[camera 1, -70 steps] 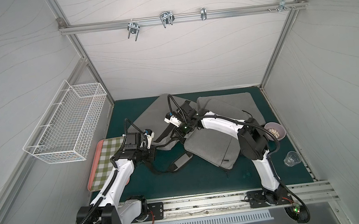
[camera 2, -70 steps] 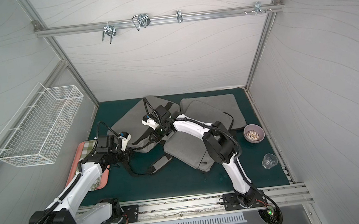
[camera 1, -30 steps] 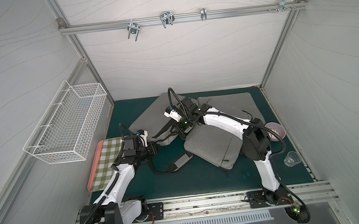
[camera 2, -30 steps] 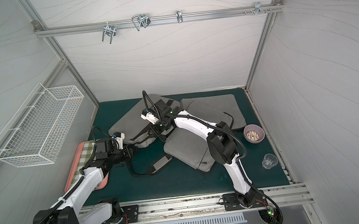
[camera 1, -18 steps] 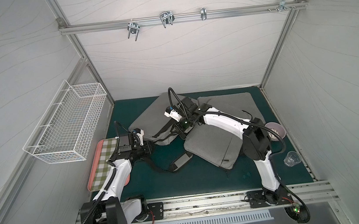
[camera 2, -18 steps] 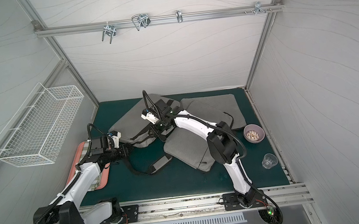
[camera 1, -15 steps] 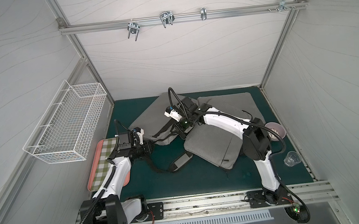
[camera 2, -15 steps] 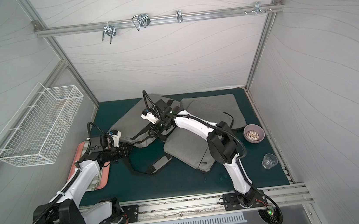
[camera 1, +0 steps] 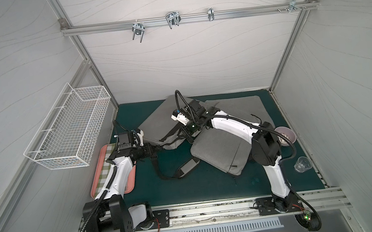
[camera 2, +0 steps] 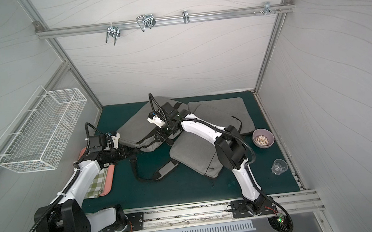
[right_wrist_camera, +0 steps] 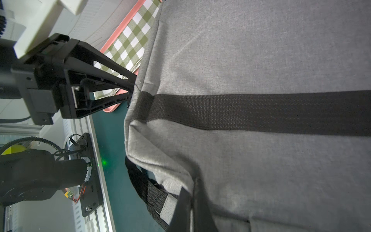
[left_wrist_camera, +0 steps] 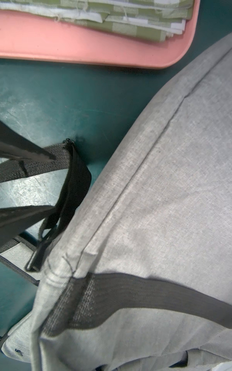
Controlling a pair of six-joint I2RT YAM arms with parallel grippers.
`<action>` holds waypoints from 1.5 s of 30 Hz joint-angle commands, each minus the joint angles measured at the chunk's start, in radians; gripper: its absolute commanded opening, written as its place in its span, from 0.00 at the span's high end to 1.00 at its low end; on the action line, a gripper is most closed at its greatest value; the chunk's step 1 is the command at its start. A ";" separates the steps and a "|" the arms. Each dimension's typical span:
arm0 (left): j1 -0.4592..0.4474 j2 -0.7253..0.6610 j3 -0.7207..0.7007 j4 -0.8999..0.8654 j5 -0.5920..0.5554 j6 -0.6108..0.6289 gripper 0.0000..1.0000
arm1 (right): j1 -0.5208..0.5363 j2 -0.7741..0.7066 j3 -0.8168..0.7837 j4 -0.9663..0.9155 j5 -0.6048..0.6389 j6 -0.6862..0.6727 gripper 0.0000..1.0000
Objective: Open the zippered laptop bag and take out the laptop
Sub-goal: Adjust the zipper on the zippered laptop bag, then unzip the zipper on the zippered laptop bag.
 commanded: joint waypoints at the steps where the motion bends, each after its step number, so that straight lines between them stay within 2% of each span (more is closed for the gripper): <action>1: 0.005 -0.023 0.040 -0.065 0.025 0.018 0.61 | -0.010 -0.067 0.026 0.020 0.013 0.016 1.00; 5: 0.005 -0.108 -0.003 -0.129 0.048 -0.039 0.60 | -0.006 -0.056 0.039 0.004 0.024 0.022 1.00; 8: 0.004 -0.200 -0.046 -0.143 0.110 -0.101 0.60 | -0.003 -0.050 0.046 0.000 0.024 0.022 1.00; 11: -0.034 -0.272 -0.103 -0.097 0.155 -0.184 0.62 | 0.001 -0.049 0.054 -0.001 0.018 0.025 1.00; 15: -0.125 -0.311 -0.192 0.060 0.129 -0.282 0.63 | 0.005 -0.049 0.066 -0.007 0.015 0.027 1.00; 21: -0.147 -0.254 -0.275 0.255 0.144 -0.337 0.64 | 0.006 -0.056 0.068 -0.010 0.015 0.030 1.00; 27: -0.146 -0.167 -0.264 0.450 0.155 -0.338 0.64 | 0.009 -0.057 0.063 -0.011 0.013 0.031 1.00; 33: -0.147 -0.115 -0.274 0.504 0.139 -0.288 0.64 | 0.007 -0.058 0.063 -0.007 0.005 0.031 1.00; 37: -0.147 -0.096 -0.291 0.610 0.147 -0.265 0.64 | 0.007 -0.052 0.066 -0.005 -0.004 0.034 1.00; 40: -0.146 -0.067 -0.271 0.600 0.141 -0.236 0.66 | 0.005 -0.051 0.068 -0.003 -0.007 0.035 1.00; 45: -0.147 -0.047 -0.282 0.634 0.164 -0.253 0.72 | 0.001 -0.043 0.075 0.001 -0.014 0.044 1.00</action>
